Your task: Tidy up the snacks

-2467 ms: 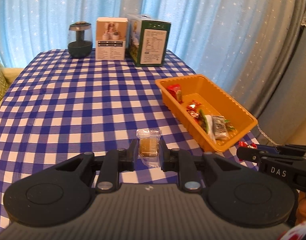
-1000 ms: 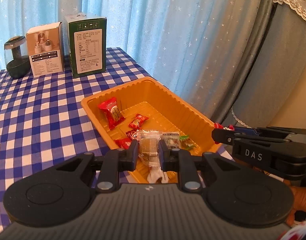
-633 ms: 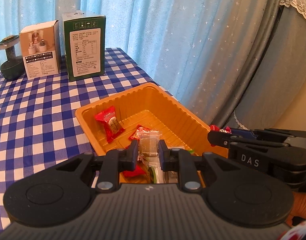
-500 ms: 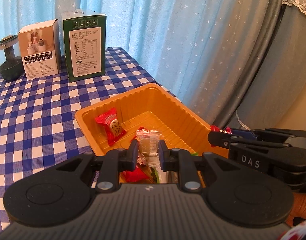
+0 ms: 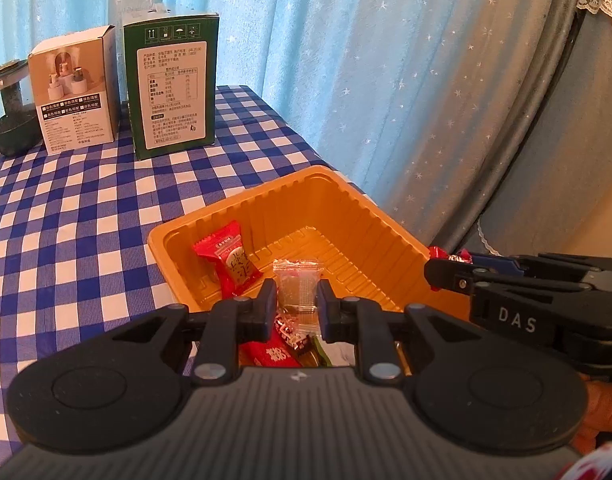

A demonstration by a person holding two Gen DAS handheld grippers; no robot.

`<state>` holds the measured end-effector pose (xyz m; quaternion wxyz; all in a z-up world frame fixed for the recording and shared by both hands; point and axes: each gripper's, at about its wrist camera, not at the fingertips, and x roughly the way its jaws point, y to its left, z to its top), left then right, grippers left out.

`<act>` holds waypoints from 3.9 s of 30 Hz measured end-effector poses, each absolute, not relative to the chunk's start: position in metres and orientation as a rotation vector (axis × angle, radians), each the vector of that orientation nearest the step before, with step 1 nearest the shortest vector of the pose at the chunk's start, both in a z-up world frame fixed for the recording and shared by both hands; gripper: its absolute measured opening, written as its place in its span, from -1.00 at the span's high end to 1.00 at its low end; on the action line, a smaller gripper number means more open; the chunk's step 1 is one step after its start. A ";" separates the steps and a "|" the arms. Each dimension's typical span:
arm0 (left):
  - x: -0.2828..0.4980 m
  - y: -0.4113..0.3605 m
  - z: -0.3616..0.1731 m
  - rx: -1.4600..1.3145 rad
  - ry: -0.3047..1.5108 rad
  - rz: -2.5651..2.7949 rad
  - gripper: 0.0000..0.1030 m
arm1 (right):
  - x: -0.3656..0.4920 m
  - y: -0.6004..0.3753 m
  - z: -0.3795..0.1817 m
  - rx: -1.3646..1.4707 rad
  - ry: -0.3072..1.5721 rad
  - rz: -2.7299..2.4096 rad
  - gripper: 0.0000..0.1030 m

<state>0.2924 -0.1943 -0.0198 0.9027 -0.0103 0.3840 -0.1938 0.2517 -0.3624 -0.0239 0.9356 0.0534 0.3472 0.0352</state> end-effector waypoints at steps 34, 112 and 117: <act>0.277 -0.173 -0.022 0.022 0.804 -0.356 0.18 | 0.270 -0.358 -0.021 0.207 0.711 0.162 0.08; 0.034 -0.071 0.033 -0.038 0.761 -0.079 -1.00 | 0.030 -0.287 0.017 0.106 0.774 0.171 -0.62; 0.034 -0.072 0.032 -0.038 0.762 -0.081 -1.00 | 0.031 -0.287 0.016 0.108 0.774 0.170 -0.62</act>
